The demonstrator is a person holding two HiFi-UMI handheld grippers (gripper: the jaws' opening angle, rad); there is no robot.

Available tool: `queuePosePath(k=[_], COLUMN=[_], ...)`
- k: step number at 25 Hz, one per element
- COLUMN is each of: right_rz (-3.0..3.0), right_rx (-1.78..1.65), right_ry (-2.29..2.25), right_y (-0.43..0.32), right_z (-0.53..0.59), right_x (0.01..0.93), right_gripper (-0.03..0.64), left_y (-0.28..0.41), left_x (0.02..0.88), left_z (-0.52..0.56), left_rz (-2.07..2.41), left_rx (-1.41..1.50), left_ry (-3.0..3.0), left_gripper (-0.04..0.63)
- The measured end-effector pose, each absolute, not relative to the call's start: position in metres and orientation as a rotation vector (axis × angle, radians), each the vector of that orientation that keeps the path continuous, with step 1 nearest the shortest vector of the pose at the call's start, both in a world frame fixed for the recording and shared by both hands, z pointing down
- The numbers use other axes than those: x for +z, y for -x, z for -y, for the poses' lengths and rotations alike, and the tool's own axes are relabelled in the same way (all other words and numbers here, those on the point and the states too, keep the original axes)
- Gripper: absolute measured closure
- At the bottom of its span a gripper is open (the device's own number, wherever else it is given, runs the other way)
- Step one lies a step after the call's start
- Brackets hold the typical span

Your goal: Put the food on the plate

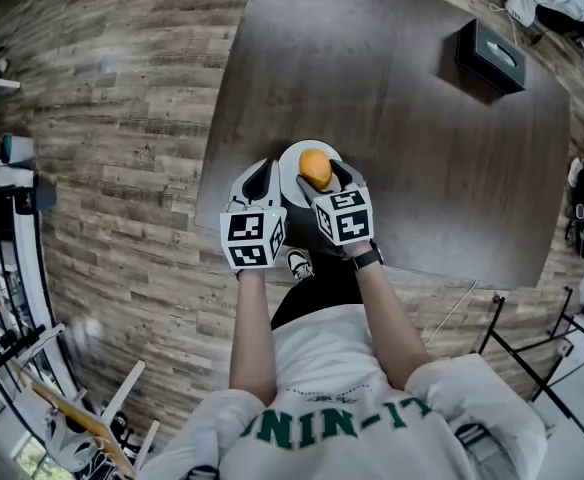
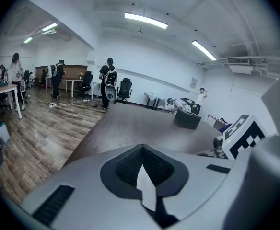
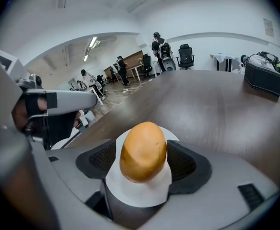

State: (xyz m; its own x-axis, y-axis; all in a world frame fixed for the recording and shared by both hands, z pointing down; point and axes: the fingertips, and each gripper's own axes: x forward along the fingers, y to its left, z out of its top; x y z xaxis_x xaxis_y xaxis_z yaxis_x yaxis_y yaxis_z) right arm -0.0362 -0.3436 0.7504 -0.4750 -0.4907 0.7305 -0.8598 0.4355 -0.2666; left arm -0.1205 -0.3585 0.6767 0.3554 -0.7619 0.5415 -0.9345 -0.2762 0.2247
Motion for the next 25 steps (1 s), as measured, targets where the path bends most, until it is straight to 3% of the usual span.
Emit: queuePosePath(k=[3,8,16,25], right_rz=[2.162,2.164,2.189,2.282], right_rx=[0.856,0.838,0.809,0.705], right_ry=[-1.145,-1.173,-1.238,-1.368], right_y=[0.036,0.029,0.011,-0.003], right_z=[0.345,0.347,0.351,0.353], right_x=[0.746,0.741,0.718,0.66], right_gripper=[0.217,0.181,0.183,0.261], left_y=[0.119,0.124,0.129,0.133], left_x=[0.674,0.669,0.653,0.612], left_z=[0.358,0.355,0.349,0.34], left_rz=[1.475,1.507,1.548,1.603], left_rx=[0.447,0.424,0.408,0.373], left_ry=[-2.12,-2.105,-2.102,-2.15], left_gripper=[0.582,0.582,0.583,0.583])
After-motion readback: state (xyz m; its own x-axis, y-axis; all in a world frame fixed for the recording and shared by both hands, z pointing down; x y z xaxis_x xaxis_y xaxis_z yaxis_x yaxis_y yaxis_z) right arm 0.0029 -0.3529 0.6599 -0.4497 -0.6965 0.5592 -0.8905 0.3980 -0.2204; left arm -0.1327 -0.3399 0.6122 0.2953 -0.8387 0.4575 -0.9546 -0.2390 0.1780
